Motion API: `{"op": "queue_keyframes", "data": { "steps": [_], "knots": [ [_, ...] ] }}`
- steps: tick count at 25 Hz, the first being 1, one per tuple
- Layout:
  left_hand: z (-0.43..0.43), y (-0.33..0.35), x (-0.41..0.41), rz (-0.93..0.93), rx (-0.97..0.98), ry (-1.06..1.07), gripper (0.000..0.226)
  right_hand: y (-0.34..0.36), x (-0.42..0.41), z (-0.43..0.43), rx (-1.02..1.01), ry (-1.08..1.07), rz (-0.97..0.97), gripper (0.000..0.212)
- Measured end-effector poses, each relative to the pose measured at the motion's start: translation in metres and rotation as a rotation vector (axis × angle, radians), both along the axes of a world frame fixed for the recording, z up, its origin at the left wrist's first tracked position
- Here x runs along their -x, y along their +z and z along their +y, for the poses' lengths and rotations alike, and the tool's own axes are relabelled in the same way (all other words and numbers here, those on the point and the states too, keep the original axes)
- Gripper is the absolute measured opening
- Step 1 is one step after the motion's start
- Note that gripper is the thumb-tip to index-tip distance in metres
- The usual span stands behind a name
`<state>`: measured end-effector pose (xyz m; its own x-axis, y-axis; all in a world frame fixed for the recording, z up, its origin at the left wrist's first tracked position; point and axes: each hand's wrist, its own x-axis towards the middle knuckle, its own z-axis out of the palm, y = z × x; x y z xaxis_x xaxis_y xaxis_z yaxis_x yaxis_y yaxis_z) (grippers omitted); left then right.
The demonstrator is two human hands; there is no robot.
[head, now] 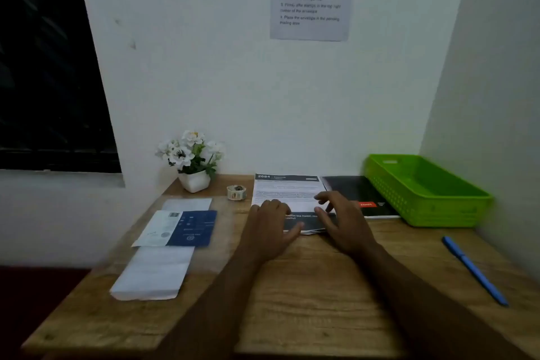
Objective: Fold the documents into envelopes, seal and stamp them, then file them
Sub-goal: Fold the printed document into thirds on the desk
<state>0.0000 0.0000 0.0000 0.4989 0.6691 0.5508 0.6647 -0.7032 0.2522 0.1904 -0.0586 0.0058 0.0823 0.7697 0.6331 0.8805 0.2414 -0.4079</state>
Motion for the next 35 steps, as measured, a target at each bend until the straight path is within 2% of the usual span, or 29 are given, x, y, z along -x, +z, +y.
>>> {"op": "queue_keyframes", "data": {
  "steps": [2,6,13,22,31,35],
  "knots": [
    [0.002,-0.001,0.001,-0.086,-0.023,0.009,0.041,0.002,0.002,0.004,0.025,-0.013,-0.072,0.016],
    [0.002,0.003,-0.002,-0.002,-0.038,-0.019,0.037,0.003,-0.002,0.003,0.073,-0.005,-0.112,0.01],
    [0.007,0.002,-0.001,0.023,0.056,-0.09,0.03,0.002,-0.007,0.006,0.199,0.164,-0.088,0.023],
    [0.011,0.001,0.002,-0.018,0.212,-0.116,0.026,0.001,-0.009,0.007,0.259,0.213,-0.091,0.019],
    [0.014,0.004,0.003,-0.054,0.273,-0.089,0.023,0.0,-0.015,0.009,0.27,0.241,0.117,0.014],
    [0.012,0.006,0.001,-0.098,0.212,-0.046,0.02,0.001,-0.015,0.009,0.266,0.28,0.178,0.01]
  ]
}}
